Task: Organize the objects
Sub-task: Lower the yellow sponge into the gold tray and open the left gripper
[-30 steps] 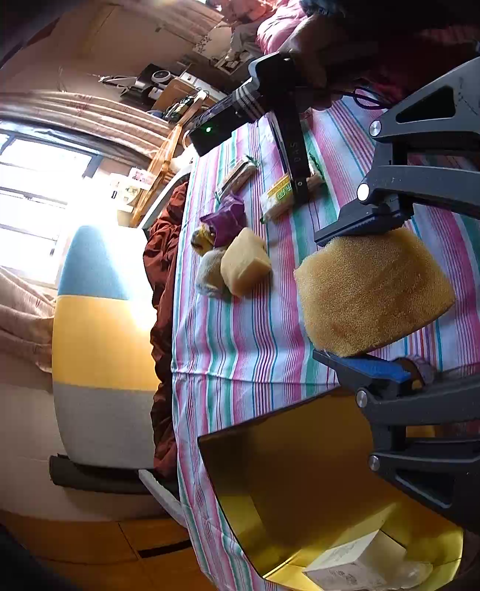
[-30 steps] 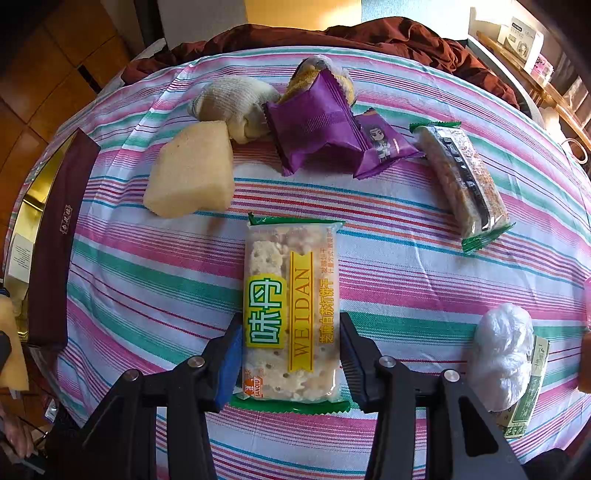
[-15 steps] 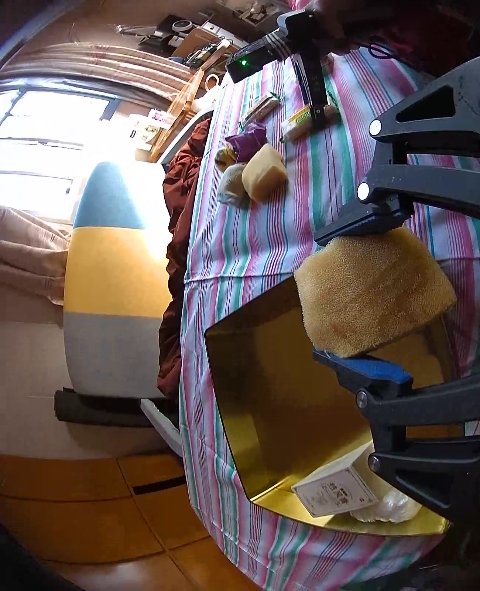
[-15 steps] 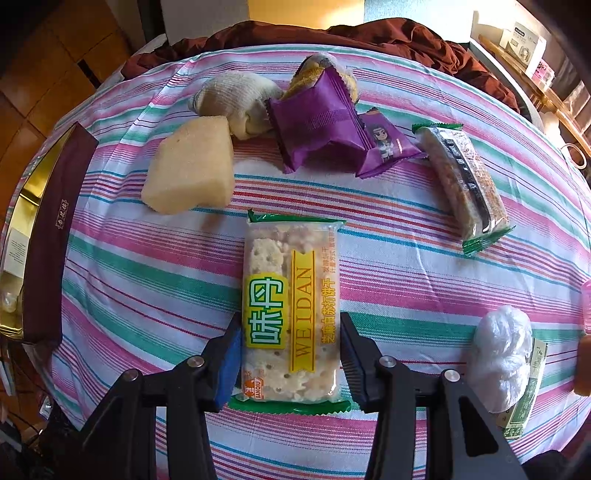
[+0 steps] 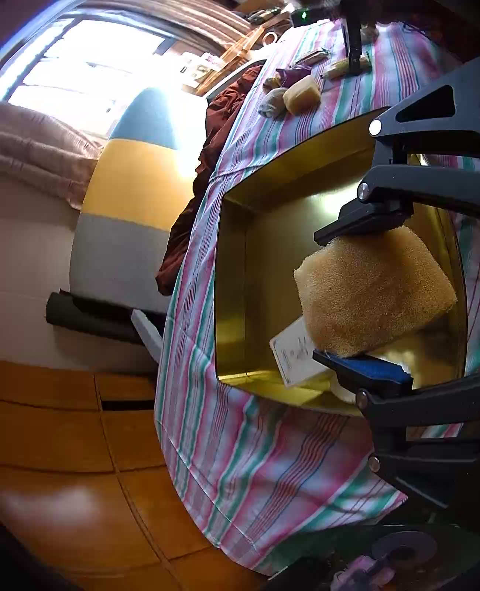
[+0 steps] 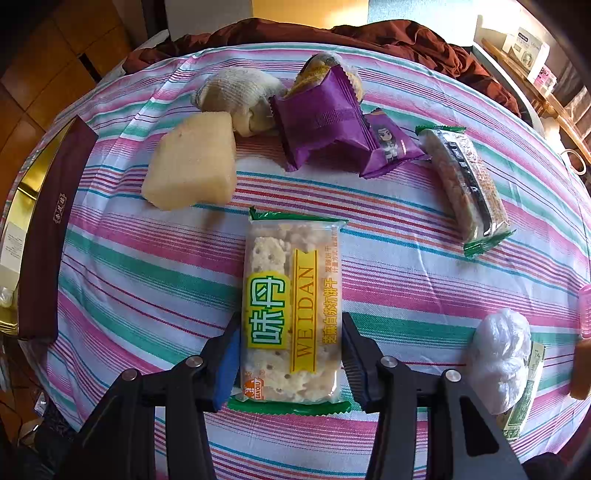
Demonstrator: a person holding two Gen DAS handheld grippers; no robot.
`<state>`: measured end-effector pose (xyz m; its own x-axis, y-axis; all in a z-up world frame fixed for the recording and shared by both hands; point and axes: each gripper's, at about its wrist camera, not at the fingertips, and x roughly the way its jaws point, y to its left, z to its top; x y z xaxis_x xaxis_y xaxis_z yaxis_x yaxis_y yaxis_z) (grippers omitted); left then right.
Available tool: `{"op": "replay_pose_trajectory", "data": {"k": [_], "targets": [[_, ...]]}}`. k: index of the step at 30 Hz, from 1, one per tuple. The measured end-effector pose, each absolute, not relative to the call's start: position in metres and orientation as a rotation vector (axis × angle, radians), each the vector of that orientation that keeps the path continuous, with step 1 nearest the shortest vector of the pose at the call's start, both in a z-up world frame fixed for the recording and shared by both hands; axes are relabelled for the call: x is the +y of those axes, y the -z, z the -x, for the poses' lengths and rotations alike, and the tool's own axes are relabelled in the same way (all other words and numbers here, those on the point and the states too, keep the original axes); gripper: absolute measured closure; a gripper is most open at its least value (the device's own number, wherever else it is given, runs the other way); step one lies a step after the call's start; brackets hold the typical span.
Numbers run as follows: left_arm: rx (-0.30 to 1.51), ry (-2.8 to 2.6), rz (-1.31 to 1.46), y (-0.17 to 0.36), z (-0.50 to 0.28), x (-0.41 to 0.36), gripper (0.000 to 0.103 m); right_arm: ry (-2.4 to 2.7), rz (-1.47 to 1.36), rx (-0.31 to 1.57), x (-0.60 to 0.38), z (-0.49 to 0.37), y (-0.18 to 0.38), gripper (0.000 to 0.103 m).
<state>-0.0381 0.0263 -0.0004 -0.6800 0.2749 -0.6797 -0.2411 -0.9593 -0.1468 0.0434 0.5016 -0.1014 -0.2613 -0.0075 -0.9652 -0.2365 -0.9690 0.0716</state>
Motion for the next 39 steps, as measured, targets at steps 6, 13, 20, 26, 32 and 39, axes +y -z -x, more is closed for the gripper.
{"op": "replay_pose_trajectory", "data": {"k": [6,13,20,26,32,39], "targets": [[-0.142,-2.661,1.155,0.016,0.037,-0.007,0.047,-2.368,1.813,0.291,0.500,-0.040,0.103,0.052],[0.010,-2.561,1.091,0.029,0.026,0.028,0.046,-2.368,1.812,0.286,0.499,-0.037,0.103,0.051],[0.148,-2.541,1.090,0.041,0.026,0.051,0.035,-2.367,1.812,0.280,0.498,-0.035,0.103,0.051],[0.067,-2.540,1.129,0.042,0.026,0.037,0.028,-2.367,1.810,0.273,0.498,-0.030,0.103,0.051],[0.059,-2.573,1.124,0.041,0.022,0.030,0.027,-2.354,1.789,0.269,0.496,-0.025,0.103,0.053],[0.071,-2.694,1.121,0.029,0.024,0.022,0.027,-2.336,1.765,0.274,0.484,-0.023,0.102,0.054]]}}
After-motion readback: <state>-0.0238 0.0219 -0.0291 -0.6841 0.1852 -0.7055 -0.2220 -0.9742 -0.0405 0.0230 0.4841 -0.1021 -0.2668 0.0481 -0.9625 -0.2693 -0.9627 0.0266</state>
